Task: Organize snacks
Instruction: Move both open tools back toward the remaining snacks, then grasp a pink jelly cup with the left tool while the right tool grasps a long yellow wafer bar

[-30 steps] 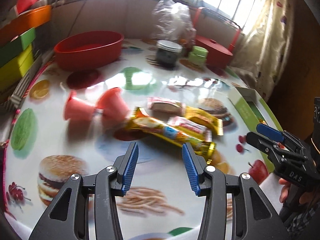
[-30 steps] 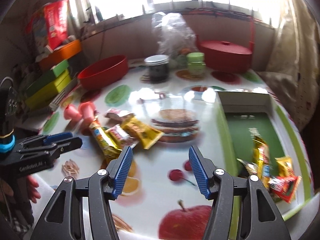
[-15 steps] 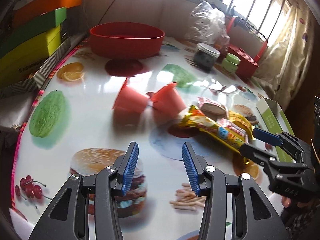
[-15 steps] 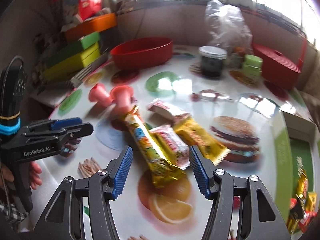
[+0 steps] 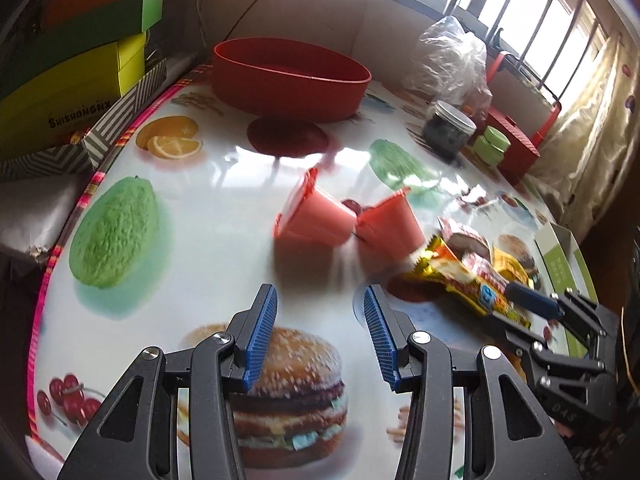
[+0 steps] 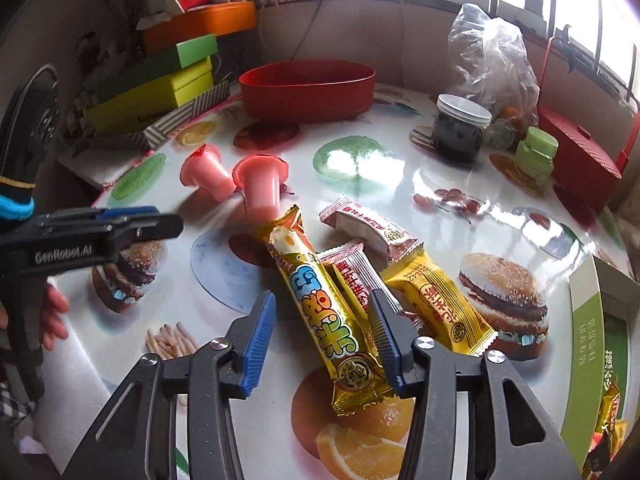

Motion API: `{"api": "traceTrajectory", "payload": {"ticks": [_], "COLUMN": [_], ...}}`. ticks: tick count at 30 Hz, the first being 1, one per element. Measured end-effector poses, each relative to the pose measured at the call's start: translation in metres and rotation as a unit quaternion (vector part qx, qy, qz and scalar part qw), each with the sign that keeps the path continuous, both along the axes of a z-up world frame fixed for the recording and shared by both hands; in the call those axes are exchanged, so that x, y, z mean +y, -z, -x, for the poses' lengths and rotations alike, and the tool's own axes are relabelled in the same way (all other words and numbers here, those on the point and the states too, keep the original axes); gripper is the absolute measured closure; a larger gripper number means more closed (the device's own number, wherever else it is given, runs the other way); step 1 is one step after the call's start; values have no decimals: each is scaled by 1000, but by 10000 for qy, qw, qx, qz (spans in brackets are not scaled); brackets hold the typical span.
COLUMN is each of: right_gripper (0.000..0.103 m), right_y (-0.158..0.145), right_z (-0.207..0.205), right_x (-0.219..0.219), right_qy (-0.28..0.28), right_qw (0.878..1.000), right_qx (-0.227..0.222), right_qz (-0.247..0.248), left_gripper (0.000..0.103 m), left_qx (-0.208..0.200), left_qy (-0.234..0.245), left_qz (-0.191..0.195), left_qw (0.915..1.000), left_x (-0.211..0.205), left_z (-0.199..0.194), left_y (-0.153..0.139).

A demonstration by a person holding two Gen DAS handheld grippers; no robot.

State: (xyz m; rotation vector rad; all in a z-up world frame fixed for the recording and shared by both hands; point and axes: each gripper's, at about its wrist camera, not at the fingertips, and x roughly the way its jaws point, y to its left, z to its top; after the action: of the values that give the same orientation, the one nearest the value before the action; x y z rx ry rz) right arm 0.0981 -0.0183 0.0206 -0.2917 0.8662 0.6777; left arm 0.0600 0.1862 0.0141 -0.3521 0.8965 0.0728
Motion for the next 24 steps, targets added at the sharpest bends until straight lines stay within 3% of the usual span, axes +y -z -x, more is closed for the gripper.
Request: {"api": "traceTrajectory", "payload": {"ticks": [12,17,24], "right_gripper": [59,72,76], "right_y": [9,12,13], "right_z": [1,0,-1], "right_x": [5,5,4], "right_qy": [-68,25,56], "right_qw": [9998,9997,9997], "right_qx": [118,119,155], "right_qz": [162,210,162], "left_gripper": [56,56,56], "left_qx": [-19,45,118], "left_qy": [-644,-798,-909], "left_qz": [442,584,746], "left_qw": [9969,9951,9930], "left_x": [27,29,27], "left_z": [-35,-47,-61], "left_y": [-5,-1,5]}}
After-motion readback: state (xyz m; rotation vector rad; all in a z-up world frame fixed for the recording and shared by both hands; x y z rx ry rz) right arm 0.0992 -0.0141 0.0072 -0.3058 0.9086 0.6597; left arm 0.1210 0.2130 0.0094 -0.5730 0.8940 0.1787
